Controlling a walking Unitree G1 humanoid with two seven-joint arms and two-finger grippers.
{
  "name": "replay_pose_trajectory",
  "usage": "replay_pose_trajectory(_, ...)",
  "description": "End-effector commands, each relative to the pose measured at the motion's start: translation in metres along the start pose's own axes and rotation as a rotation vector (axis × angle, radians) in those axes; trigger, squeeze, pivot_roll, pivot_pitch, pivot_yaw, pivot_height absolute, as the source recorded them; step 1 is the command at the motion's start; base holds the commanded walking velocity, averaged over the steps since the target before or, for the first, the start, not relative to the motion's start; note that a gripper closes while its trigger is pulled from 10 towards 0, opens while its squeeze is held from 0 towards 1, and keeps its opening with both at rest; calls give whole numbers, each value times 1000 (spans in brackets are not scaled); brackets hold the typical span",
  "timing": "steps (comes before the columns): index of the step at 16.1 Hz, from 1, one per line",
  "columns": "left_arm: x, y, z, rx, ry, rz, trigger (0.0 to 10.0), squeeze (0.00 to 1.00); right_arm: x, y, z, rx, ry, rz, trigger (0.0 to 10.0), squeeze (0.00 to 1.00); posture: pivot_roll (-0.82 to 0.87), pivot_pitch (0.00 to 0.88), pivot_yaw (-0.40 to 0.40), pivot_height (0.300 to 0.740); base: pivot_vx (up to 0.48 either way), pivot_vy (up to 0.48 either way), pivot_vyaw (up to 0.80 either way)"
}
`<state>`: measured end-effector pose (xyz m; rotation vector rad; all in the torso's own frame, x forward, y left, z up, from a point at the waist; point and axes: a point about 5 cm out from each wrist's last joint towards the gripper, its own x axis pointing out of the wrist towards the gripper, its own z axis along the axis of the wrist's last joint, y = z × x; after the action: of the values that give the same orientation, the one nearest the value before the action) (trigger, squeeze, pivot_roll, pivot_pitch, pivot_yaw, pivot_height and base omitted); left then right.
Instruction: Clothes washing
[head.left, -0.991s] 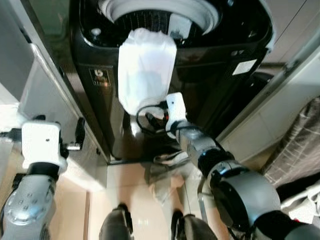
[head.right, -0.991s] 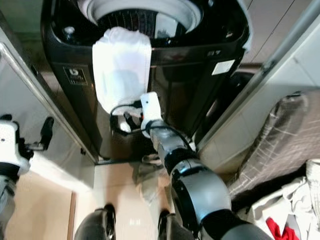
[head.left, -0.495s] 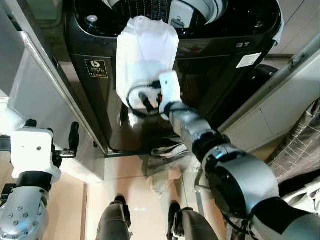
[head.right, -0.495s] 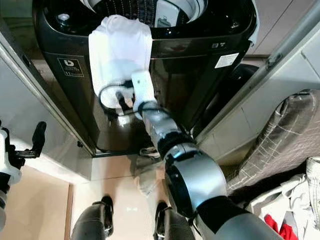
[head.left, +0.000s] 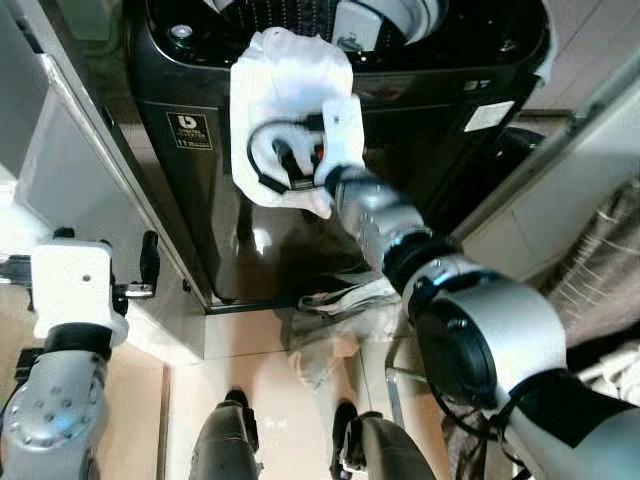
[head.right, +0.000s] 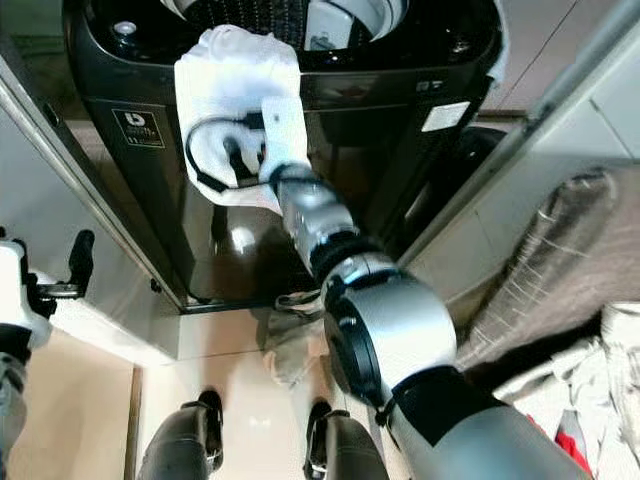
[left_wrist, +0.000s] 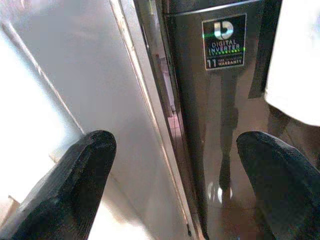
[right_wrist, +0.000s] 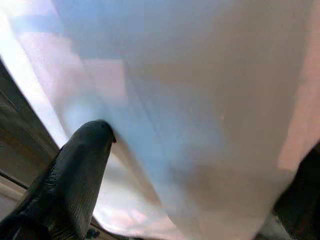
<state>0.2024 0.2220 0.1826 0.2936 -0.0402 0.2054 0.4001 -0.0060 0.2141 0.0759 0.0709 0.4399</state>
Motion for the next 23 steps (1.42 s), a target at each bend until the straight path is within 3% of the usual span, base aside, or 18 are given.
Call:
replay_pose_trajectory(1, 1, -1, -3, 2, 8, 6, 10000, 0, 1, -3, 74, -68, -269, 5, 10000, 0, 335, 180, -127, 731, 0, 0, 0)
replay_pose_trajectory(2, 5, -1, -3, 2, 2, 13, 10000, 0, -1, -3, 100, -114, -356, 0, 10000, 0, 334, 166, -131, 731, 0, 0, 0)
replay_pose_trajectory(3, 6, 0, -3, 2, -1, 15, 10000, 0, -2, -3, 109, -144, -384, -12, 10000, 0, 334, 166, -131, 731, 0, 0, 0)
replay_pose_trajectory(5, 9, 1, -3, 7, -11, 30, 10000, 0, -9, -6, 140, -291, -510, -108, 10000, 0, 335, 152, -136, 731, 0, 0, 0)
replay_pose_trajectory(7, 13, 3, -3, 13, -21, 52, 10000, 0, -13, -13, 151, -312, -546, -157, 10000, 0, 334, 144, -144, 731, 0, 0, 0)
replay_pose_trajectory(9, 15, 3, -6, 18, -18, 69, 10000, 0, -12, -18, 141, -321, -516, -175, 10000, 0, 327, 137, -146, 731, 0, 0, 0)
replay_pose_trajectory(11, 17, -4, -10, 13, 1, 49, 10000, 0, -6, -22, 98, -132, -410, -100, 10000, 0, 311, 139, -142, 731, 0, 0, 0)
replay_pose_trajectory(12, 17, -7, -11, 13, 7, 34, 10000, 0, -5, -22, 87, -83, -387, -82, 10000, 0, 304, 143, -141, 731, 0, 0, 0)
replay_pose_trajectory(14, 17, -17, -15, 4, 28, -49, 10000, 0, -4, -10, 45, 35, -312, 8, 10000, 0, 274, 150, -139, 731, 0, 0, 0)
replay_pose_trajectory(15, 18, -18, -17, 1, 35, -53, 10000, 0, -6, 1, 9, 93, -246, 74, 10000, 0, 256, 158, -136, 731, 0, 0, 0)
replay_pose_trajectory(17, 19, -18, -17, -7, 32, -50, 10000, 0, -12, 7, -22, 120, -185, 111, 10000, 0, 225, 179, -129, 731, 0, 0, 0)
replay_pose_trajectory(18, 17, -19, -15, -11, 34, -63, 10000, 0, -17, 9, -46, 148, -114, 129, 10000, 0, 196, 241, -100, 731, 0, 0, 0)
replay_pose_trajectory(23, -3, -14, -9, -16, 62, -94, 10000, 0, -23, 12, -78, 112, 35, 106, 10000, 0, 221, 391, -44, 731, 0, 0, 0)
